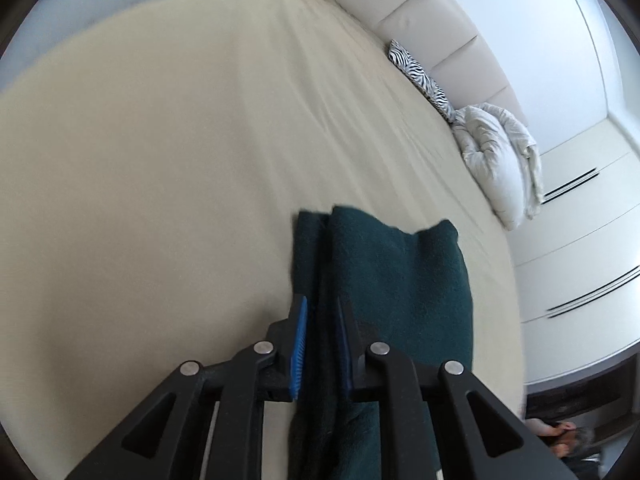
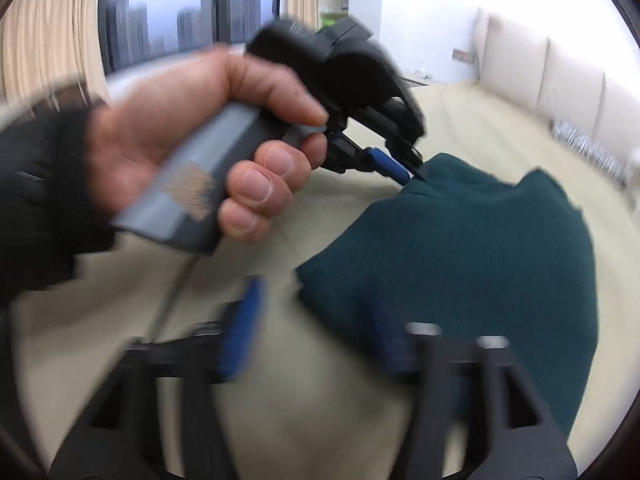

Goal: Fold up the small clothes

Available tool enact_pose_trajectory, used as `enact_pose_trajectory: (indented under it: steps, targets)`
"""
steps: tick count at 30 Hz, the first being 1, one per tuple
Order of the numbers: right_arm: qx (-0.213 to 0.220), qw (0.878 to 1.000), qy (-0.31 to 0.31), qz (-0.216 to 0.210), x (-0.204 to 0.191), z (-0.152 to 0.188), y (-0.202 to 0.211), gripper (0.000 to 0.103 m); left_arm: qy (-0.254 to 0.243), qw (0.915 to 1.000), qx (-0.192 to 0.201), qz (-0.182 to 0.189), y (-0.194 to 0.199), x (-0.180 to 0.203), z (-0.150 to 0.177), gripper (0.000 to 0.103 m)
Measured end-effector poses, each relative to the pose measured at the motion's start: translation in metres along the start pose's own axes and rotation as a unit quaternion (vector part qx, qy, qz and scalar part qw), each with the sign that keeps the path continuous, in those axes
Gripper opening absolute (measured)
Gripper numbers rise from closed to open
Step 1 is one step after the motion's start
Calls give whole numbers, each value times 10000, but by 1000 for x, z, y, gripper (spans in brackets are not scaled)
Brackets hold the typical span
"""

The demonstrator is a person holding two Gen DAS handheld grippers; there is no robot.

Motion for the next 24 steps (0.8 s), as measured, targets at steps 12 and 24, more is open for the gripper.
enact_pose_trajectory:
  steps: [12, 24]
  targets:
    - [796, 9348, -3424, -507, 205, -6, 83, 71, -1680, 9793, 301, -1092, -35, 99, 26, 37]
    - [425, 8901, -4335, -1339, 266, -45, -5, 71, -1694, 9772, 718, -1061, -49, 45, 35, 28]
Point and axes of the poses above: each gripper's, at about its wrist camera, not at the fingertips, and y roughly against the way its jaws point, x to its right, z to its underside, the point moved 10 cm from there along -y, roughly the way its jaws point, and after that the axes turned 1 degree about z, right-handed, at the moved point
